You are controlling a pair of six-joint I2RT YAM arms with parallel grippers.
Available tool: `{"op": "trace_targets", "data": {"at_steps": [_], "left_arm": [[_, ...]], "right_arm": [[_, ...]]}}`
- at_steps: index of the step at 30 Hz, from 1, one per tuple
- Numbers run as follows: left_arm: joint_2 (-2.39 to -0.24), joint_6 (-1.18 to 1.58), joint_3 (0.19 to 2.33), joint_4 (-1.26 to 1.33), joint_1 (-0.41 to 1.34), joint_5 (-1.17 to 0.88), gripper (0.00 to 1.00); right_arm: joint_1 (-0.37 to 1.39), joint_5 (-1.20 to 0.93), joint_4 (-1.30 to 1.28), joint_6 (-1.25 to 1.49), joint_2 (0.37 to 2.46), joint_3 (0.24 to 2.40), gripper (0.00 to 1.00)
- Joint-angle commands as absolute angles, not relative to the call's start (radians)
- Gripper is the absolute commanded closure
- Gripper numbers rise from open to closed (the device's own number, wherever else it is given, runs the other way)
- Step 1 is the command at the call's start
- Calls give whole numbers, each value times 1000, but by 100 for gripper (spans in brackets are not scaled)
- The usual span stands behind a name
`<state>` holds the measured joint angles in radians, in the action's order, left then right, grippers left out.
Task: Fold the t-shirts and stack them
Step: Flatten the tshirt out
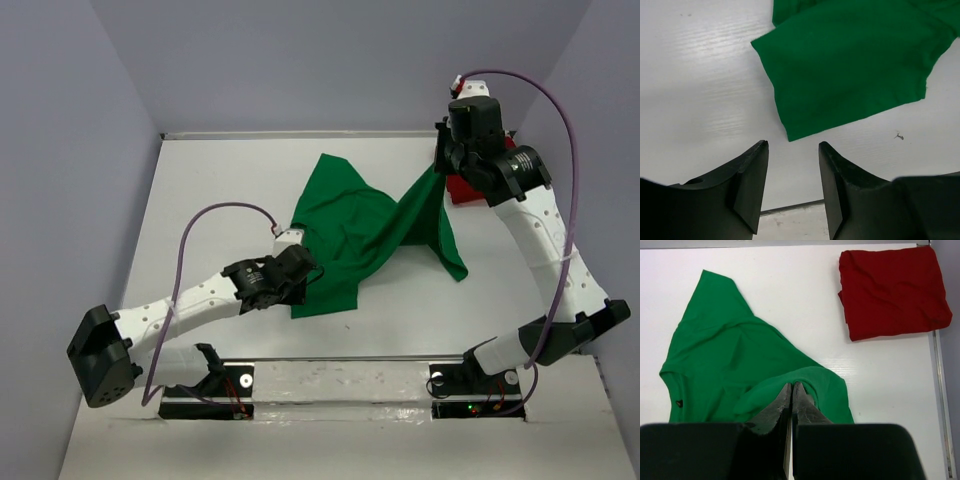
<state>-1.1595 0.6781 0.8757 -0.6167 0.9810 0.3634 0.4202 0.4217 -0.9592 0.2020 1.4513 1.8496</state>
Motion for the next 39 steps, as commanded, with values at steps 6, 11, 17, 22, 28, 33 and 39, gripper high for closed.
{"op": "trace_targets", "data": {"at_steps": [6,11,17,22,28,33,39], "left_arm": [[-1158,667,739,-377,848,169,48],[-1181,657,655,-270,798,60,49],[-1216,725,597,-227,788,-32,50],[-1171,794,551,-259,788,-51,50],[-1134,848,512,-290,788,-52,49],[-1158,861,457,-239,788,-69,49],[-1262,845,476,-163,788,-97,50]], "right_arm": [[428,397,-894,196,1437,1818,100],[428,391,-879,199,1431,1807,100],[428,406,-879,181,1434,1819,100],[428,397,-879,179,1442,1822,100],[428,379,-871,183,1443,1819,100],[428,368,-864,187,1434,1804,100],[428,362,-862,187,1422,1798,100]]}}
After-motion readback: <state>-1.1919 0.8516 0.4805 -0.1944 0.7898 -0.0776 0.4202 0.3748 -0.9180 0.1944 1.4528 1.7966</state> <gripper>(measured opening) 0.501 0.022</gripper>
